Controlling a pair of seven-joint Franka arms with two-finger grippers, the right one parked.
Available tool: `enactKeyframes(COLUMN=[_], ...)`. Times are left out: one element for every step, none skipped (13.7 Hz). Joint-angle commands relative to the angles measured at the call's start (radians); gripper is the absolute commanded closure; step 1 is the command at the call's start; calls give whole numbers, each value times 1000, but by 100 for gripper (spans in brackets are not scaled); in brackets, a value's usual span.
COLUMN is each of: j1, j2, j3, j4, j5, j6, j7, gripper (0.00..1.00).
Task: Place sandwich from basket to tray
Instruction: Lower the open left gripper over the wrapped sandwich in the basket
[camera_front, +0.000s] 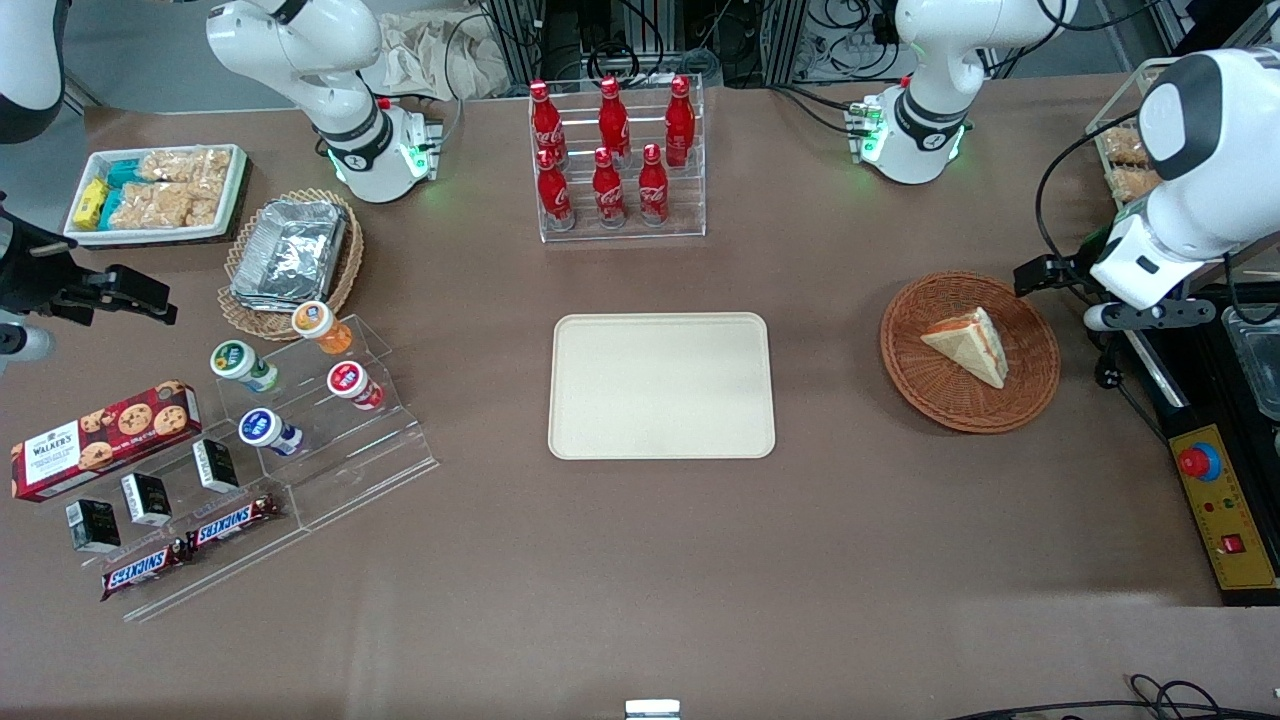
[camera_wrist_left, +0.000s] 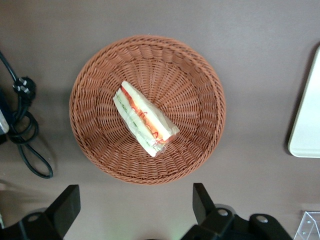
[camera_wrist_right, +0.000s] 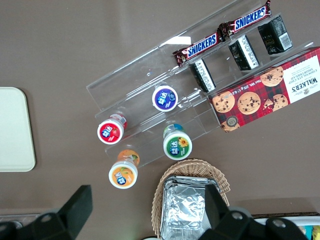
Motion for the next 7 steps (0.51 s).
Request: enactKeyframes(j1=[17,18,18,17,17,18,18], j2=[-29,-26,-18,-3,17,37,51], j3=[-5,-5,-5,-5,-5,-5,-5], j4=[-62,-71,-83,-88,-89,-91,-102], j5=[-28,-38,-40,-42,-48,-64,-81], j6=[50,61,76,87,98,113,135], j7=[-80,-136,-194,-255,-313,-363,-400], gripper=[0,0,0,0,0,0,0])
